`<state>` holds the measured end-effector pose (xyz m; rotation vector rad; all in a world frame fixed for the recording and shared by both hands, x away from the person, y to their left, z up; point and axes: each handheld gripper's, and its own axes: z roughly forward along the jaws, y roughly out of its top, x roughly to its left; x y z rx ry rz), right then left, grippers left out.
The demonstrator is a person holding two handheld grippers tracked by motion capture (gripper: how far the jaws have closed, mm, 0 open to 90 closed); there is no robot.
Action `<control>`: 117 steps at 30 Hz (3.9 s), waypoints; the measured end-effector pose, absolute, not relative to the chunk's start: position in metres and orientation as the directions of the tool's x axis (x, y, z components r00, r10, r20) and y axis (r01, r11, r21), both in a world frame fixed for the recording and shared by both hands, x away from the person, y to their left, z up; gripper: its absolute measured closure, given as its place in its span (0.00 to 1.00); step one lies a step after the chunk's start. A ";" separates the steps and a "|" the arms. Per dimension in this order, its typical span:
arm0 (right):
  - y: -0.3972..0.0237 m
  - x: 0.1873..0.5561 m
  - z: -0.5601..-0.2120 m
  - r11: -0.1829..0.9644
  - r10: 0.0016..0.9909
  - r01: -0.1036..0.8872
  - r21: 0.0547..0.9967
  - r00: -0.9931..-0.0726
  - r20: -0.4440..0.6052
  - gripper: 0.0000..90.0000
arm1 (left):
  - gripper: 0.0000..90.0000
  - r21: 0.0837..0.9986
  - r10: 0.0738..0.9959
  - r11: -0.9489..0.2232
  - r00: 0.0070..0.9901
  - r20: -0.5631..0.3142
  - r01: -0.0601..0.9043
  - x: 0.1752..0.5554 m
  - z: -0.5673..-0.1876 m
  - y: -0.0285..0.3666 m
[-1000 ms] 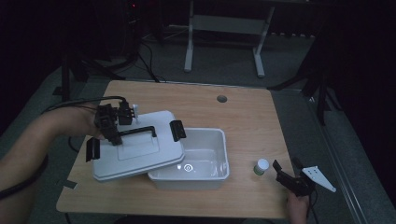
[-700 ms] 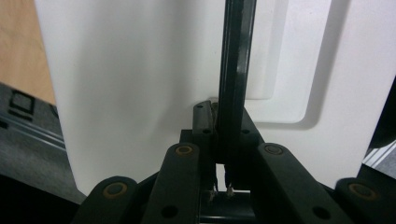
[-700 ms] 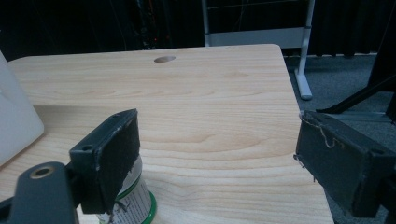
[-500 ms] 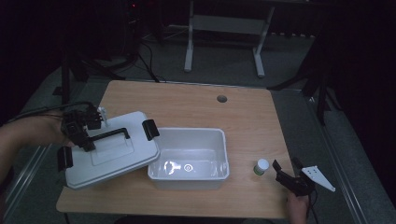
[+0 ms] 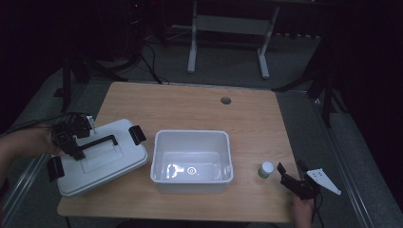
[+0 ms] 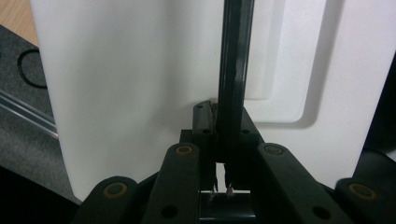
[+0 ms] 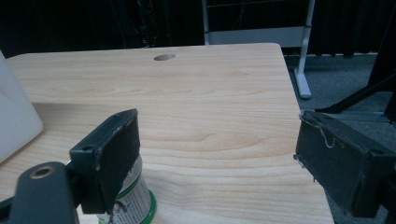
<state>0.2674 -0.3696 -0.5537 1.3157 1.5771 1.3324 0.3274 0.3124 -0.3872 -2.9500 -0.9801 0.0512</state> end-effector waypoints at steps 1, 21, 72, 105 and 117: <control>-0.370 0.267 -0.554 -0.034 0.960 0.265 0.964 -0.259 0.104 0.15 | 0.93 -0.032 0.607 -0.794 0.794 -0.019 0.607 0.329 -0.391 0.313; -0.369 0.267 -0.554 -0.029 0.960 0.264 0.964 -0.261 0.100 0.15 | 0.93 -0.013 0.631 -0.775 0.773 -0.066 0.632 0.364 -0.475 0.300; -0.362 0.280 -0.529 0.242 0.854 0.505 0.828 -0.516 0.065 0.15 | 0.56 0.006 0.623 -0.782 0.781 -0.041 0.624 0.366 -0.484 0.293; -0.332 0.319 -0.508 0.816 0.570 0.562 0.138 -0.821 -0.030 0.16 | 0.56 -0.017 0.615 -0.788 0.788 -0.033 0.615 0.363 -0.481 0.295; -0.314 0.341 -0.499 0.872 0.490 0.489 0.034 -0.872 -0.009 0.23 | 0.56 -0.019 0.607 -0.795 0.794 -0.025 0.607 0.360 -0.478 0.292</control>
